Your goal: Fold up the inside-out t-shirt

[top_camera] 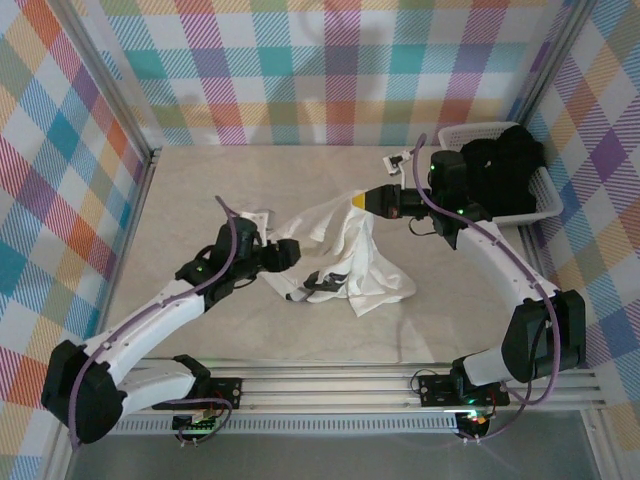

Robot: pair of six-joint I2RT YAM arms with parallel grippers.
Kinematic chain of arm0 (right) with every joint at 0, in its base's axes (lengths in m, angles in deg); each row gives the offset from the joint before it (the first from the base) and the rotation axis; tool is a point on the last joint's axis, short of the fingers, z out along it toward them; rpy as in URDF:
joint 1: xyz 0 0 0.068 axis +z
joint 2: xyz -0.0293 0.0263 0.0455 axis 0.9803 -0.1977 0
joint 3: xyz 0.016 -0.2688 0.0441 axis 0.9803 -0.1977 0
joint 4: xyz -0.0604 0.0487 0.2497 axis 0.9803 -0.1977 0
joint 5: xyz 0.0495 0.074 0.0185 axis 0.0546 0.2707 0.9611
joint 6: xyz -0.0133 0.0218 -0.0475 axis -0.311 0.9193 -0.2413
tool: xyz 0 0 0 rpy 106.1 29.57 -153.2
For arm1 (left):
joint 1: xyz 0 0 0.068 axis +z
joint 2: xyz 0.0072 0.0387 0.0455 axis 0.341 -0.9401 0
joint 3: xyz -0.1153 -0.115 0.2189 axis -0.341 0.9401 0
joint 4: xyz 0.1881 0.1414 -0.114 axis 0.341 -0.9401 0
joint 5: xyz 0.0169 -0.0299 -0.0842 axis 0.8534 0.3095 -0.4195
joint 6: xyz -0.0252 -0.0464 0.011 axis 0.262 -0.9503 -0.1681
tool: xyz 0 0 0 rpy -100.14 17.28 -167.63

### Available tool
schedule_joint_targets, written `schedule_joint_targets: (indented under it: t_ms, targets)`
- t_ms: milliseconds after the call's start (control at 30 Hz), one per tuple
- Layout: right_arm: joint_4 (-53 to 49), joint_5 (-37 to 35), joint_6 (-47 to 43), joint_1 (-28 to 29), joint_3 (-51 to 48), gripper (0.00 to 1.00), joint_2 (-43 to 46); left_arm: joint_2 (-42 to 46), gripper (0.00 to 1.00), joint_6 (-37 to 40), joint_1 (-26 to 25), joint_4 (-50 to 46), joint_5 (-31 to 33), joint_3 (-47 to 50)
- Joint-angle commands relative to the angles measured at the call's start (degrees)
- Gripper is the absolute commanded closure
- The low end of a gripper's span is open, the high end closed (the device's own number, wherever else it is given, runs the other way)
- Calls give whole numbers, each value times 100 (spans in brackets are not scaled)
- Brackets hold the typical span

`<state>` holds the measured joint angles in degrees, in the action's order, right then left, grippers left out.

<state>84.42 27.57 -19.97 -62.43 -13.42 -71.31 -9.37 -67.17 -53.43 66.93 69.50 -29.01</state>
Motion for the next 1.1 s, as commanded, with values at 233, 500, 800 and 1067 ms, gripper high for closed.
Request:
schedule_joint_targets:
  t_ms: [233, 500, 800, 1067]
  targets:
    - [-74, 45, -247, 9, 164, 100, -52, -1146, 35, -171, -235, 1970, -2009, -146]
    - [-43, 96, -198, 10, 182, 99, -122, -1748, 36, 633, -418, 1329, -1846, -820]
    - [-541, -38, -474, 5, 282, 99, -154, -2210, 59, 775, -437, 1223, -1321, -1273]
    - [-3102, -4442, -2192, 424, 903, 83, 123, -1288, 100, 788, -58, 934, -2045, -1020]
